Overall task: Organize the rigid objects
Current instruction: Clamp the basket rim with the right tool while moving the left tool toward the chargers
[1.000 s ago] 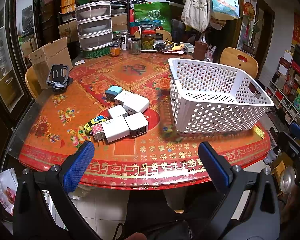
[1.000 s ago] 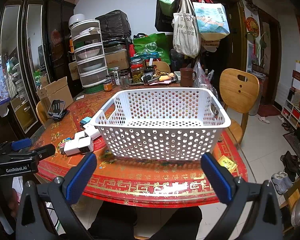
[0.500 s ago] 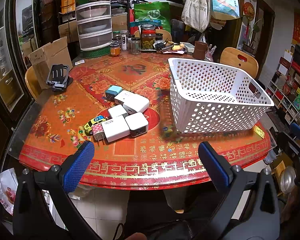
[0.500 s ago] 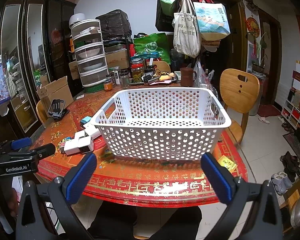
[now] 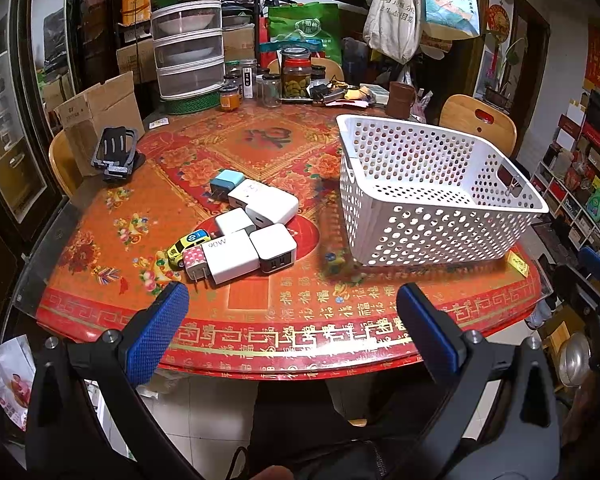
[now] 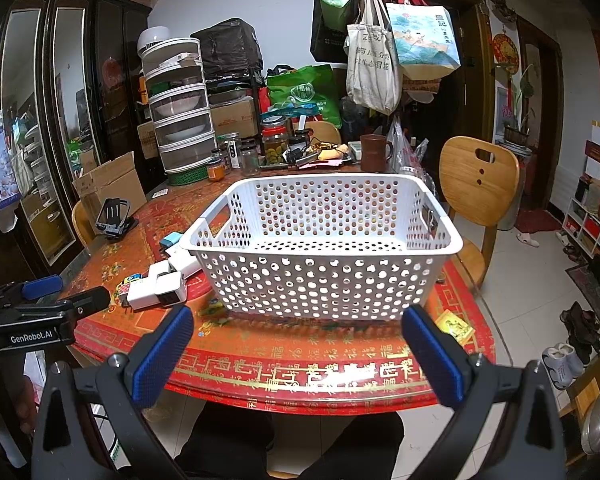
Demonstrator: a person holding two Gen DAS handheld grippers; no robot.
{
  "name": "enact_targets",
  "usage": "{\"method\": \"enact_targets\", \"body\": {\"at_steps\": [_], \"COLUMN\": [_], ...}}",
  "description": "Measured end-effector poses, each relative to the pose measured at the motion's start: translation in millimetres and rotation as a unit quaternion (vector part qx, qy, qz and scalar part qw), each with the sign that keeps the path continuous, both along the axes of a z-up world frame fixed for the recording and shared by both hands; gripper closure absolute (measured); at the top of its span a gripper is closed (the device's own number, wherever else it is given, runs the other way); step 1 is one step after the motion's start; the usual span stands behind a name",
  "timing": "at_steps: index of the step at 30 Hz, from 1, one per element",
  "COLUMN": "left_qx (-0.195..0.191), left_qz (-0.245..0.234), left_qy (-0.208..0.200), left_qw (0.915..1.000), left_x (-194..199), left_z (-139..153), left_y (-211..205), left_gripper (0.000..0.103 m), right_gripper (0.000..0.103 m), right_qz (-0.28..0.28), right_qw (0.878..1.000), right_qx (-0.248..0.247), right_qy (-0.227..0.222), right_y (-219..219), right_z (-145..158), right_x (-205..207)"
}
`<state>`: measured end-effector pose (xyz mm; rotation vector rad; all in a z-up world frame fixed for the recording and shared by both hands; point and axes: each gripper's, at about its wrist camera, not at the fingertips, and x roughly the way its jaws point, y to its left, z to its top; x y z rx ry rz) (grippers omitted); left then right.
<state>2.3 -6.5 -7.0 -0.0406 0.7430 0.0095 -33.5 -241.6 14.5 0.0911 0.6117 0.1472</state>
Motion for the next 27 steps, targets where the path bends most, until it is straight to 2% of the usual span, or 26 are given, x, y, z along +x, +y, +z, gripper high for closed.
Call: {"method": "enact_targets", "body": {"at_steps": [4,8,12,16,17,19,21,22,25,27], "left_qx": [-0.007,-0.031,-0.058,-0.042,-0.031,-0.005,0.010,0.014,0.003,-0.008], "left_qz": [0.001,-0.001,-0.014,0.021,0.038,0.059,0.066,0.072,0.081,0.092], "left_qy": [-0.004,-0.015,-0.028,-0.037,-0.033,-0.002,0.022,0.029,0.038,0.036], "left_qw": [1.0000,0.9994,0.9978,0.9982,0.9983,0.9983,0.9975,0.9969,0.9959,0.9951], "left_x": [4,18,44,75,83,103,117,120,121,119], "left_z": [-1,-4,-11,-20,-24,-37,-52,-58,-74,-79], "left_y": [5,17,37,65,72,86,97,103,122,132], "left_gripper": [0.001,0.001,0.001,0.001,0.001,0.001,0.001,0.001,0.001,0.001], "right_gripper": [0.000,0.000,0.000,0.000,0.000,0.000,0.000,0.000,0.004,0.011], "right_qz": [-0.001,-0.007,-0.031,-0.064,-0.064,-0.063,-0.072,-0.066,-0.057,-0.064], "right_qw": [1.000,1.000,0.999,0.998,0.998,0.997,0.994,0.992,0.983,0.979], "right_qx": [-0.001,0.003,0.003,0.009,0.009,-0.001,-0.003,0.011,0.044,0.034], "right_qy": [0.001,0.002,-0.013,-0.007,0.000,0.034,0.079,0.106,0.171,0.189], "right_y": [4,-5,-38,-89,-98,-116,-132,-139,-156,-159], "right_z": [-11,-11,-3,-1,-2,-8,-19,-26,-49,-61], "right_x": [5,11,40,92,103,133,161,174,200,206]}}
